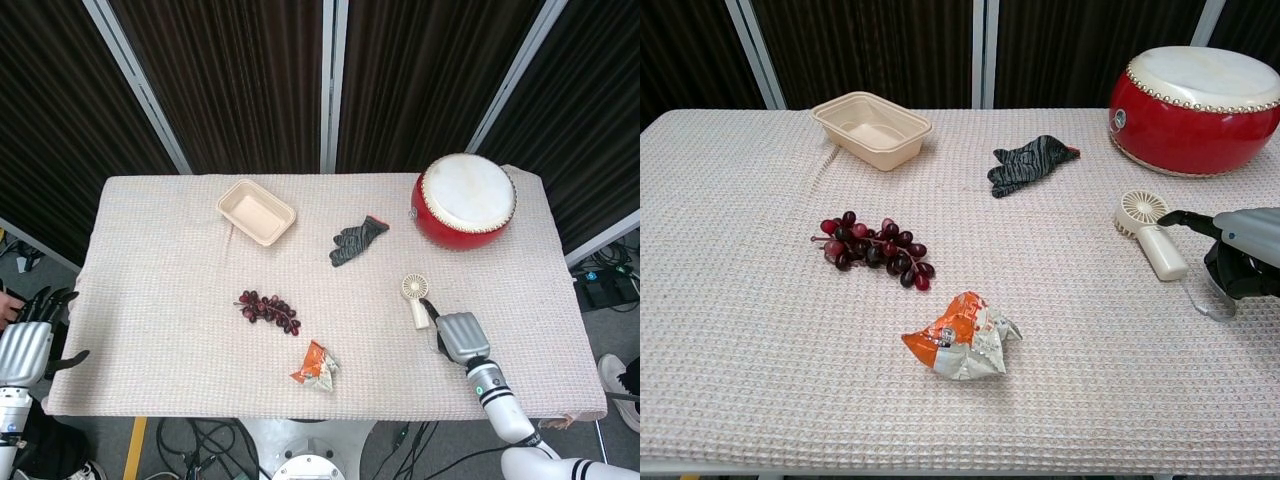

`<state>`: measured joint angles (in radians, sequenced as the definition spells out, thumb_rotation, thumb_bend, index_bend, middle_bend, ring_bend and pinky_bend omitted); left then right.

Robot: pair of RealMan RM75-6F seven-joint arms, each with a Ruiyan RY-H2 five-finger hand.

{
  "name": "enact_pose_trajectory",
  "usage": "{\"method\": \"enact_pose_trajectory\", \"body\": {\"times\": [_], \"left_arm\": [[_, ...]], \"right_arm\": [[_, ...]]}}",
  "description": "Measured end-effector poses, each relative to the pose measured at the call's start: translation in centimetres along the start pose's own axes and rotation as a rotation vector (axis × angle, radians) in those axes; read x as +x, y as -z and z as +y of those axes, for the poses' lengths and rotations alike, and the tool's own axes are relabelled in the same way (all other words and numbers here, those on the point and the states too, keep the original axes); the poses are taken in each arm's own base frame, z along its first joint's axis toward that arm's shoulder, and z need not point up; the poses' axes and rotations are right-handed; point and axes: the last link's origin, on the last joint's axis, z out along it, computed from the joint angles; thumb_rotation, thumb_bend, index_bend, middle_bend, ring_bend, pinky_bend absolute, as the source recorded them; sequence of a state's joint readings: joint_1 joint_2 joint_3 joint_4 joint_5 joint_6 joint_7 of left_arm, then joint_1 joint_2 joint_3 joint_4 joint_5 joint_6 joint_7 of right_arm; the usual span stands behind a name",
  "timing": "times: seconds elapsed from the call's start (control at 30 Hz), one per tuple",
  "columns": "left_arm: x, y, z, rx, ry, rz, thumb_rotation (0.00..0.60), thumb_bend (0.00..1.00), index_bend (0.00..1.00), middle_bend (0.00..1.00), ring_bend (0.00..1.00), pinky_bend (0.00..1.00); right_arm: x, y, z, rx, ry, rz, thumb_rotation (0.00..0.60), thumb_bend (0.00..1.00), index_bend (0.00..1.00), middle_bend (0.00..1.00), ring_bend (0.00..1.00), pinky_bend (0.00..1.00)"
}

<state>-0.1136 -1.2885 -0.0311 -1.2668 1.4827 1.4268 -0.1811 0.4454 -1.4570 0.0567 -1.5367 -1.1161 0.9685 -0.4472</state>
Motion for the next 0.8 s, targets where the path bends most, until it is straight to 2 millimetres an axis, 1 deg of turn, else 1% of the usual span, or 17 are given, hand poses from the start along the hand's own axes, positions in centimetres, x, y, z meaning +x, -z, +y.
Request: {"method": "enact_pose_trajectory", "body": {"times": [0.43, 0.8], "left_arm": [[0.1, 0.0, 0.0, -0.003, 0.000, 0.001, 0.600, 0.00, 0.16, 0.11, 0.01, 0.15], [0.1, 0.0, 0.0, -0.004, -0.001, 0.000, 0.600, 0.00, 0.15, 0.11, 0.01, 0.15]], "right_arm": [[-0.6, 0.1, 0.0, -0.011, 0.010, -0.031, 0.600, 1.00, 0.00, 0.79, 0.74, 0.77], [-1.2, -0.2, 0.2, -0.013, -0.032, -0.081, 0.600, 1.00, 0.00, 0.79, 0.74, 0.77]]}}
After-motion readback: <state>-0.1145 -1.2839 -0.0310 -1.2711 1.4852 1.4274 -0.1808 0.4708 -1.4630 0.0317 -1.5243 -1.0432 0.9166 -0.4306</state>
